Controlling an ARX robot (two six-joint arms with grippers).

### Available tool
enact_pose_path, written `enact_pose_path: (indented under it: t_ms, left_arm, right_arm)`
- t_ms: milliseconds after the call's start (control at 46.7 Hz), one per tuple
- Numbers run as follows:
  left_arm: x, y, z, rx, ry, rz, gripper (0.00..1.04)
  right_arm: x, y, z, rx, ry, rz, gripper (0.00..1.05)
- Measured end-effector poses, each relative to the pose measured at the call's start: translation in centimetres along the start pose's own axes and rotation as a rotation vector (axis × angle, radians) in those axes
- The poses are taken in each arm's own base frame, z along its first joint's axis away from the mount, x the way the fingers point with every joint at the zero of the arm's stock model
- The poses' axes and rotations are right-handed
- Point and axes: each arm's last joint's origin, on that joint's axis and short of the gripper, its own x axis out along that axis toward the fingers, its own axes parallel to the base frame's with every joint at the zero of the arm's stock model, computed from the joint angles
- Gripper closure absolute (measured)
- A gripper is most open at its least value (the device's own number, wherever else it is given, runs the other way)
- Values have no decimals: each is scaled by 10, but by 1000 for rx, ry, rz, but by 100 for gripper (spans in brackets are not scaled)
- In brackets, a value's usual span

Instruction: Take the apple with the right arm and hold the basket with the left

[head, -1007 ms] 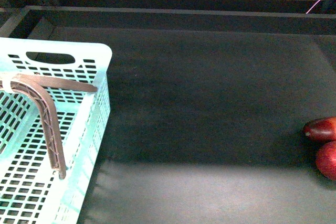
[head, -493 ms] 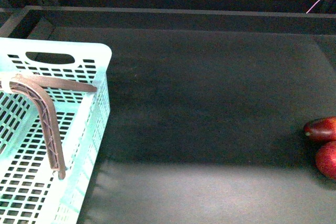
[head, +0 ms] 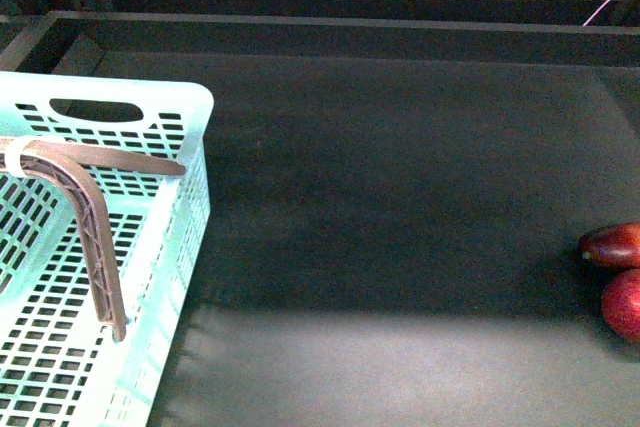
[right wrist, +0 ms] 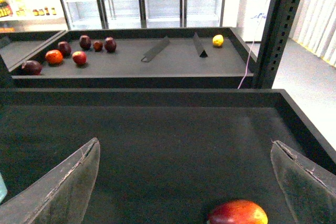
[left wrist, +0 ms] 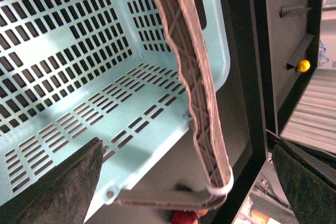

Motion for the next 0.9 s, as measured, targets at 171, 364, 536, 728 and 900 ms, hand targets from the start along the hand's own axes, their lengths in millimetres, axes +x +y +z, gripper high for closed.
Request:
enact_pose_path:
  t_ms: [171, 364, 536, 728, 900]
  left_arm:
    - [26, -10, 14, -54, -45, 55, 7]
    - [49, -17, 25, -86, -58, 95, 7]
    - [61, -19, 30, -107, -57, 118, 7]
    - [73, -15, 32, -118, -59, 167, 7]
    - [76, -14, 33, -119, -71, 190, 27]
  right_arm:
    - [0, 0, 0, 0, 0, 0, 9]
    - [0, 0, 0, 0, 0, 0, 9]
    - [0, 0, 0, 0, 0, 0, 9]
    - [0, 0, 0, 0, 0, 0, 9]
    - [0, 0, 0, 0, 0, 0, 9]
